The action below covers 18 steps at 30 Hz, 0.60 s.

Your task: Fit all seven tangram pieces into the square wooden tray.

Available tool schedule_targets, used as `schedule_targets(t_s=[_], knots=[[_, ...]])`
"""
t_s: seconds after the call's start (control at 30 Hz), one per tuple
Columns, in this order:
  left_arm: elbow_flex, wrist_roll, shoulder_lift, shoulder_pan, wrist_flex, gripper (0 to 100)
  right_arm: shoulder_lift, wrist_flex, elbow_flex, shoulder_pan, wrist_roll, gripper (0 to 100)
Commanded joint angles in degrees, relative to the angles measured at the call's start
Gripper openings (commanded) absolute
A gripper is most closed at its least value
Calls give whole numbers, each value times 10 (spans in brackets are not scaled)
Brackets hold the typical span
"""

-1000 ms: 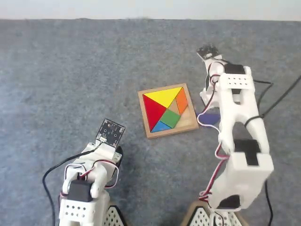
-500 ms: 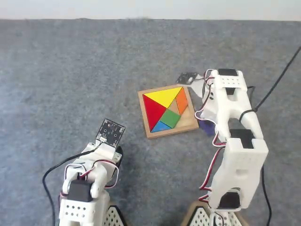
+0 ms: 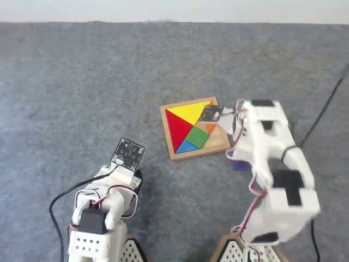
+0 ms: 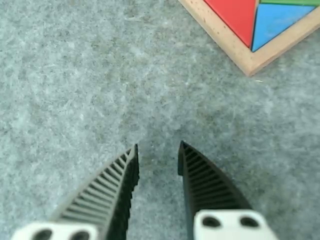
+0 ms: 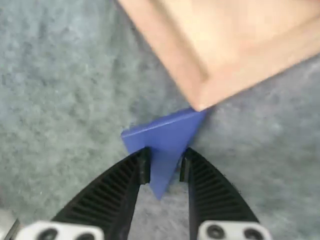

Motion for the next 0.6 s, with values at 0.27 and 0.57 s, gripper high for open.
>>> schedule_targets(t_s=[0.27, 0.57], knots=[[-7, 4, -12, -1, 2, 123, -65, -67, 91, -9, -126, 217], [-7, 4, -12, -1, 2, 123, -160, -50, 121, -26, -159, 312]])
